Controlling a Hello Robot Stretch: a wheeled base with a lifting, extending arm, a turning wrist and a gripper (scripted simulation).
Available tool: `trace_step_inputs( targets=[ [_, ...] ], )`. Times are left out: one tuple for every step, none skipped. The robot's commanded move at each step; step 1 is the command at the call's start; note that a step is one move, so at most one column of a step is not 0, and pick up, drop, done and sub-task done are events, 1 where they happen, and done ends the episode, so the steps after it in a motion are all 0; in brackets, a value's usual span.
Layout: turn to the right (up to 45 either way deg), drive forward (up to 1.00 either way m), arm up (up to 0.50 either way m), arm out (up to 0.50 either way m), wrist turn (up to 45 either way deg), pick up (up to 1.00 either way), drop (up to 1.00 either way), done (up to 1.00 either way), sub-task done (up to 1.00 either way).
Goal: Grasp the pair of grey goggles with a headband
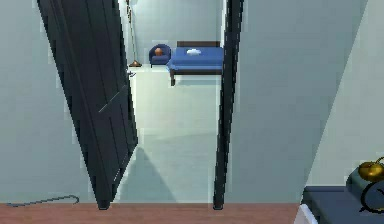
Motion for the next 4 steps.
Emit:
trace_step_inputs(
  targets=[
    [0.0,0.00,0.00,0.00,45.0,0.00,0.00,0.00,0.00],
    [0.0,0.00,0.00,0.00,45.0,0.00,0.00,0.00,0.00],
    [0.0,0.00,0.00,0.00,45.0,0.00,0.00,0.00,0.00],
    [0.0,0.00,0.00,0.00,39.0,0.00,0.00,0.00,0.00]
  ],
)
